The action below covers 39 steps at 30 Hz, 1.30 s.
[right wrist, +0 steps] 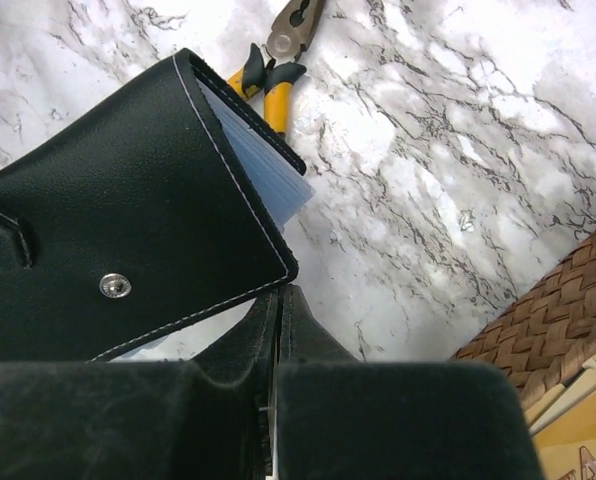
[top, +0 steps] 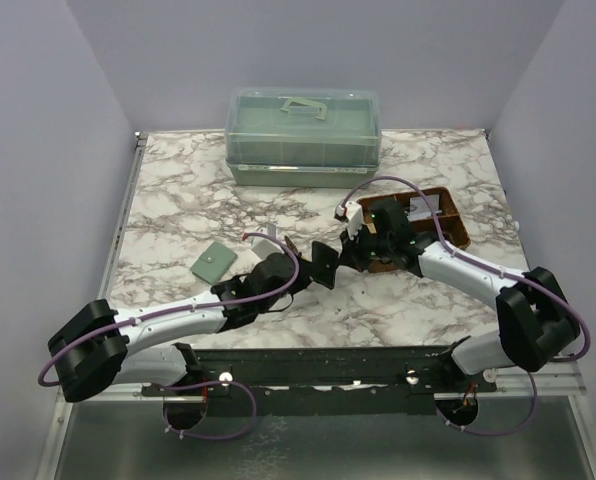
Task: Take the credit cards out of the card holder
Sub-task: Open the card holder.
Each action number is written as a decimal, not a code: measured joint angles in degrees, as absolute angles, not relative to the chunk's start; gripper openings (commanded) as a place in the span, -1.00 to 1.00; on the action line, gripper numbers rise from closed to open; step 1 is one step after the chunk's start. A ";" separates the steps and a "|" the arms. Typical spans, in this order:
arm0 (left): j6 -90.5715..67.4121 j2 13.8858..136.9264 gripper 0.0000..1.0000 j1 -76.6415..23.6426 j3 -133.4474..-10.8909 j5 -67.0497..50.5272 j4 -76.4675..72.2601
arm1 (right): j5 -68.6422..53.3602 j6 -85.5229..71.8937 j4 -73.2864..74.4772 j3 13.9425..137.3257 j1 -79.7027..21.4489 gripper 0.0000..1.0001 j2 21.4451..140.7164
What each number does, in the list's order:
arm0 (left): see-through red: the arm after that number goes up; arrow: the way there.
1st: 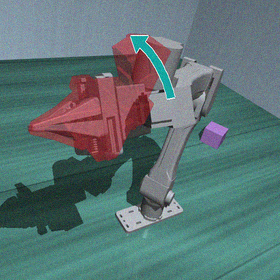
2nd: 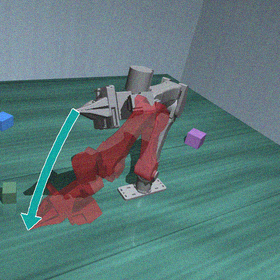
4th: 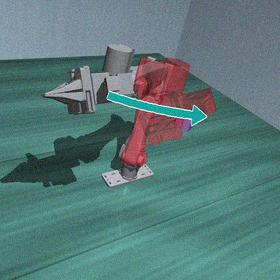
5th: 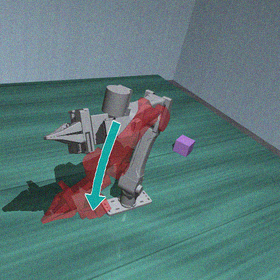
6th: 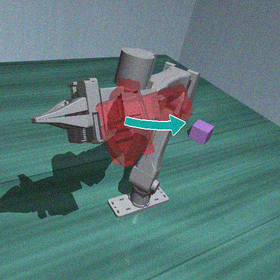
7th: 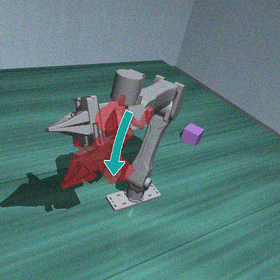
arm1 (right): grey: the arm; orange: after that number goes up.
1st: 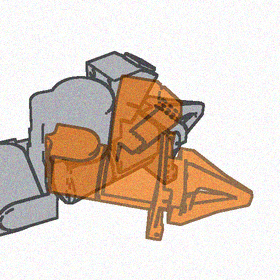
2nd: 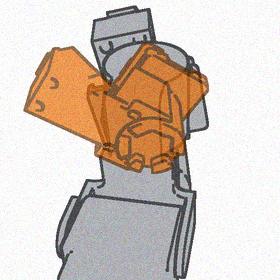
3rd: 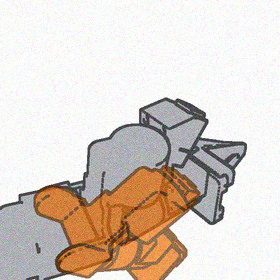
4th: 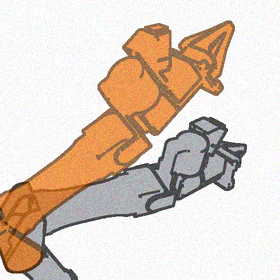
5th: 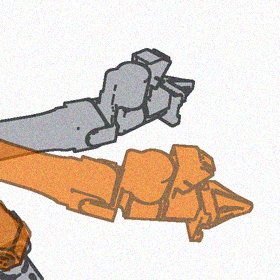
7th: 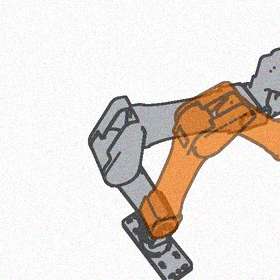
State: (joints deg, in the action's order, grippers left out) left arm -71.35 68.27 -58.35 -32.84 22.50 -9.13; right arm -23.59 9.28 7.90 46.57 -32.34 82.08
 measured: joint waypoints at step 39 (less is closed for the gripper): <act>-60.99 70.94 -1.00 -49.76 -17.37 -7.92 -35.09 | -44.75 19.16 19.09 46.81 -26.09 0.73 81.17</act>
